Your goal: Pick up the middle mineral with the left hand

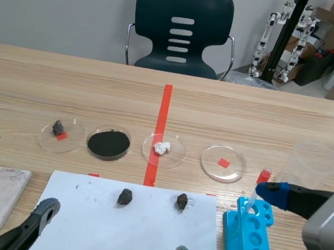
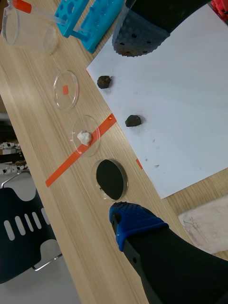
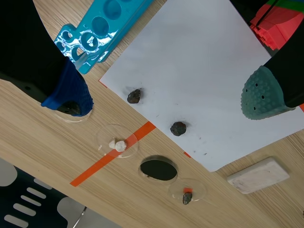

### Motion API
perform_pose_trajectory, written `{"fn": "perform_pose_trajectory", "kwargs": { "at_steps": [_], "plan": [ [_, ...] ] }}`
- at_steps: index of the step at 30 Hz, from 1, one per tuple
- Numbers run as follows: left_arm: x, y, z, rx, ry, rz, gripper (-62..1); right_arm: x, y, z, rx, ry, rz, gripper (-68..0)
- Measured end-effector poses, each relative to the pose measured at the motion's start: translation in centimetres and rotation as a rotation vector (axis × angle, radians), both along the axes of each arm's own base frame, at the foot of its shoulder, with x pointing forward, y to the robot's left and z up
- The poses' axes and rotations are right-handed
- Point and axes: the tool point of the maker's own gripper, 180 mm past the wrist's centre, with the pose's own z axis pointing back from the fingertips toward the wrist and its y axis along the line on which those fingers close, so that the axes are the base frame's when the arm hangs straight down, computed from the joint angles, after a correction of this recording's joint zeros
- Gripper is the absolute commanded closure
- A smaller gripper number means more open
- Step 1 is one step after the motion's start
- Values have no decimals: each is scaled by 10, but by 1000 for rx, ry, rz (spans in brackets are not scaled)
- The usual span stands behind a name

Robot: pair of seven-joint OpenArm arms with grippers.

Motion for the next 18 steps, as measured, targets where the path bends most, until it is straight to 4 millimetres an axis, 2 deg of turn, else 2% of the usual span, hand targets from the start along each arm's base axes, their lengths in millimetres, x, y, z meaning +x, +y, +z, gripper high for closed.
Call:
{"fn": "perform_pose_trajectory", "kwargs": {
  "at_steps": [18],
  "plan": [
    [0,1,-4,12,19,2,-623,0,0,0,0,0,0,-679]
  ]
}}
